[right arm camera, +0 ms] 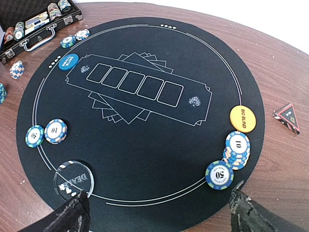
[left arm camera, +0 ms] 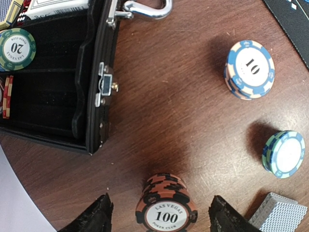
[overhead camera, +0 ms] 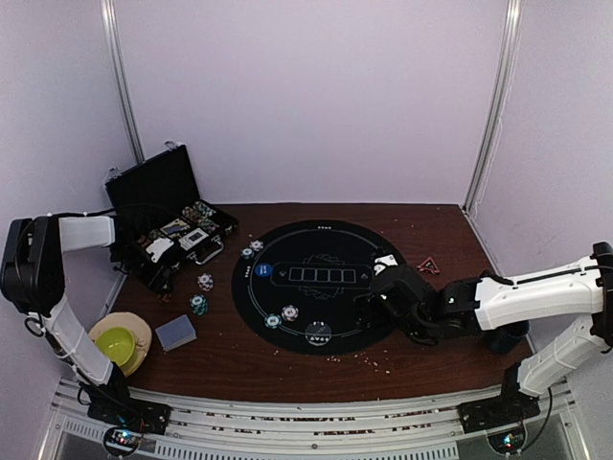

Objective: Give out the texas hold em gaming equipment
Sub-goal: Pick up the poker chip from the pile of poker chips.

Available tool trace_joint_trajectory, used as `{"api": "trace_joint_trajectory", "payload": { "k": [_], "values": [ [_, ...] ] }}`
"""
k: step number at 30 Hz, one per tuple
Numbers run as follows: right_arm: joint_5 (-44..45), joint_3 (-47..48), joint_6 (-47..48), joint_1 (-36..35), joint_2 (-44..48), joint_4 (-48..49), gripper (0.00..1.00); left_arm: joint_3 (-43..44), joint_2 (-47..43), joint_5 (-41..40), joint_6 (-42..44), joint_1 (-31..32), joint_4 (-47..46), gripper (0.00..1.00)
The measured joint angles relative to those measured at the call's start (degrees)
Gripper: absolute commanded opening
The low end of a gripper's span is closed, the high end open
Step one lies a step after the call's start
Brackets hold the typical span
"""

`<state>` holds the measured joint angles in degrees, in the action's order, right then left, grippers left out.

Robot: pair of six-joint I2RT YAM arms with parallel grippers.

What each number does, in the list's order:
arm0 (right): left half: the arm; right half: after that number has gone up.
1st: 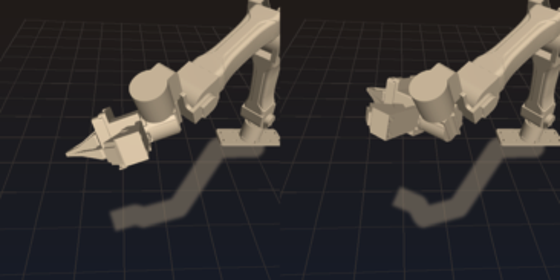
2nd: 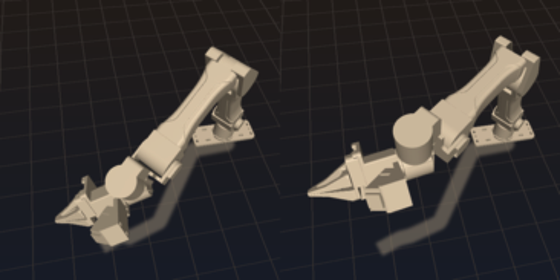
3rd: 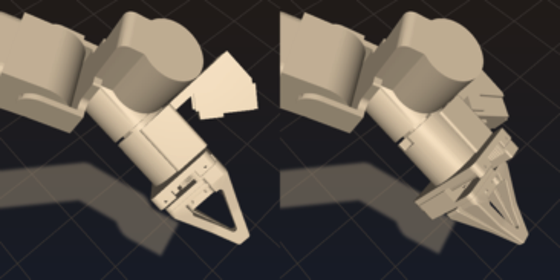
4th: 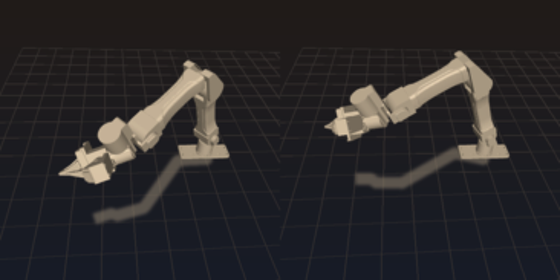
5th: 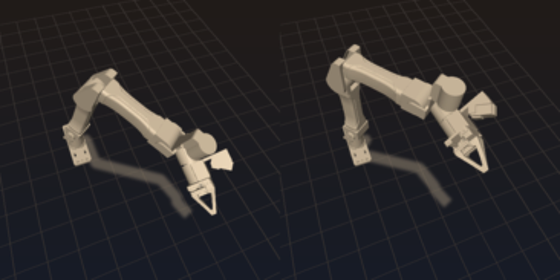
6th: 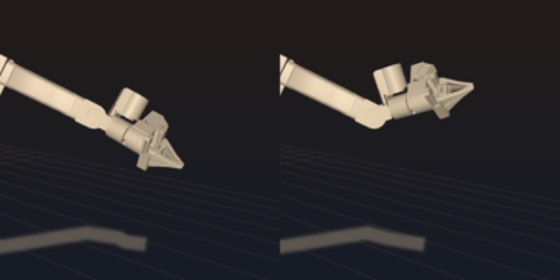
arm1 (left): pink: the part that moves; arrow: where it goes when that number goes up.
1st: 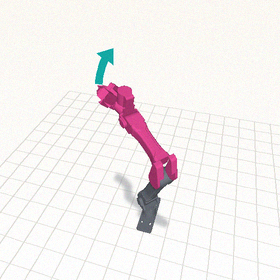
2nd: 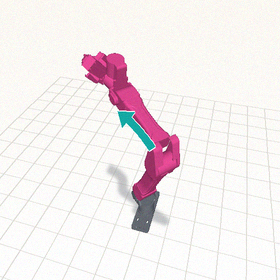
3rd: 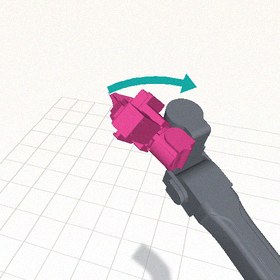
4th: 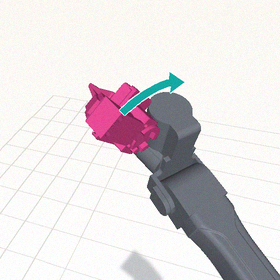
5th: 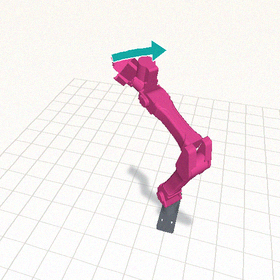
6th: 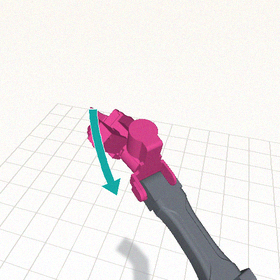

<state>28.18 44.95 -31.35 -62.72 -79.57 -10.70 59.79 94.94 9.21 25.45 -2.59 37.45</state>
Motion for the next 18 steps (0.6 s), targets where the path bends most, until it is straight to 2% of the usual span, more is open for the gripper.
{"api": "trace_joint_trajectory", "payload": {
  "k": [6, 18],
  "values": [
    [0.1, 0.0, 0.0, 0.0, -0.2, 0.0, 1.0, 0.0, 0.1, 0.0, 0.3, -0.3, 0.0, 0.63],
    [0.2, 0.0, 0.0, 0.0, -0.5, 0.0, 1.0, 0.0, 1.0, 0.0, 0.7, -0.5, 0.0, 0.56]
  ]
}}
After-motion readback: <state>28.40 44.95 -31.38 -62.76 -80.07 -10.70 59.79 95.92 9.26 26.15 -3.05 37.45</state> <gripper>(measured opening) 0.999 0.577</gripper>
